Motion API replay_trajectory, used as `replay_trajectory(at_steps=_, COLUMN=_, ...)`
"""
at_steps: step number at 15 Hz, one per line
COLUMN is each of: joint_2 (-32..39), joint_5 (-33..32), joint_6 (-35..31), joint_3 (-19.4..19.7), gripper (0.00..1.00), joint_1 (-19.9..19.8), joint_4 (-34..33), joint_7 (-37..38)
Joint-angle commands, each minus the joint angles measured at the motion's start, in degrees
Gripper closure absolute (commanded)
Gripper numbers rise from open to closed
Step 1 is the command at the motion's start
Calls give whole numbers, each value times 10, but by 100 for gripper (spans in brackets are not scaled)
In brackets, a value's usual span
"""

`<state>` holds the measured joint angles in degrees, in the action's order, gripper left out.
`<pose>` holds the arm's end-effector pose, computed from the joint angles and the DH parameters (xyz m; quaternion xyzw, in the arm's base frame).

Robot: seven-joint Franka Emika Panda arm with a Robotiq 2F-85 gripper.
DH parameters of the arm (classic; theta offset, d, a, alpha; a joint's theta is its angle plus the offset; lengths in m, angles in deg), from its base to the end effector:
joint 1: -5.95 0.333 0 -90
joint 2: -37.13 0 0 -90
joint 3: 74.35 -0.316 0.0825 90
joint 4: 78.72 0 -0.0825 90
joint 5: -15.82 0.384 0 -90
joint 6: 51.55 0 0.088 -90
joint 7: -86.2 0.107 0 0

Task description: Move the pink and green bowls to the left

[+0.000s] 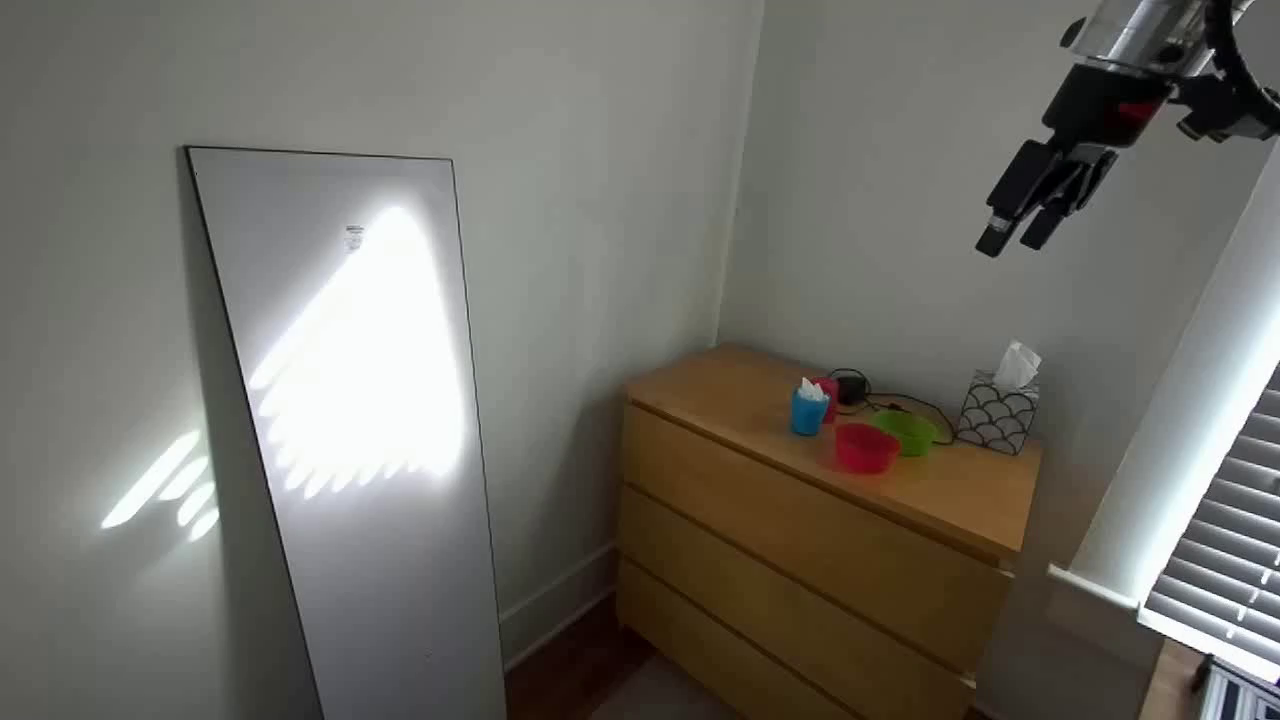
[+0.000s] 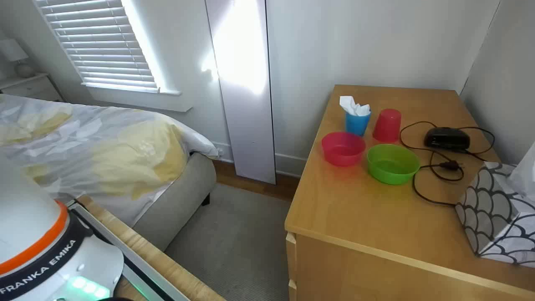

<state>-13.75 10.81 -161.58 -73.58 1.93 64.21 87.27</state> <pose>0.3087 -0.0332 0.5907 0.9862 -0.0405 0.1549 0.0424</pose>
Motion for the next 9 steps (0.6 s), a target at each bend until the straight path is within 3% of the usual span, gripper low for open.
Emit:
replay_trajectory(at_steps=1, joint_2=1, joint_5=-2, joint_6=1, joint_3=1, gripper=0, joint_1=2, joint_4=-1, joint_7=2)
replay_trajectory(at_steps=6, joint_2=1, joint_5=-2, joint_6=1, joint_3=1, gripper=0, joint_1=2, joint_4=-1, joint_7=2)
replay_trajectory(at_steps=9, joint_2=59, joint_5=-8, joint_6=-10, joint_3=27, gripper=0, joint_1=-8, joint_4=-52, joint_7=-13)
